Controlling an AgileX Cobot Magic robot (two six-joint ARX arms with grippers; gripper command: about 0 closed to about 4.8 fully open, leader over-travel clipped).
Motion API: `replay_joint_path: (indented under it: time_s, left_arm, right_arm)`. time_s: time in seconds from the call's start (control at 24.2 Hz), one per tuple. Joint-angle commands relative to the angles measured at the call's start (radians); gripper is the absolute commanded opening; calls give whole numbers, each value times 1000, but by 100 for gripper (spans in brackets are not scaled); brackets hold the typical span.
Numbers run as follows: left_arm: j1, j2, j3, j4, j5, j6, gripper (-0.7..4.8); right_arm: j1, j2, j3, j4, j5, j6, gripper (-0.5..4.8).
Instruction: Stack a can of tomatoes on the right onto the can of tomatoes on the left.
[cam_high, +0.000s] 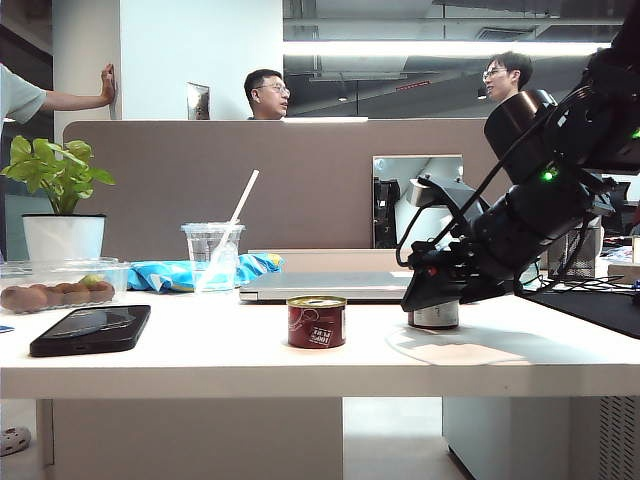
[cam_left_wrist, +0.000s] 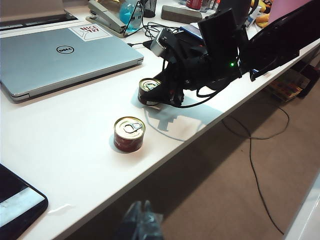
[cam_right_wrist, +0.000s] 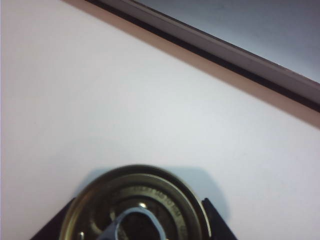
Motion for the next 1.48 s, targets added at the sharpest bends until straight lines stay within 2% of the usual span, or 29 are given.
replay_joint_path:
  time_s: [0.04,0.33,0.66,0.82,1.48]
  left_arm:
    - [0,0,0,12,4,0,-2]
    - [0,0,0,13,3,1,-2]
    - [0,0,0,13,3,4,-2]
    - [0,0,0,13,2,4,-2]
    - [0,0,0,14,3,4,-2]
  right_arm:
    - [6,-40,2,-9,-5,4,169]
    - [62,-188,3,-106,-27,-27,170]
    - [258,-251,15,-158,-29,-67,171]
    - [322,-249,15,-156,31,-106,171]
    - [335,-100,154,-236,57,-131,171]
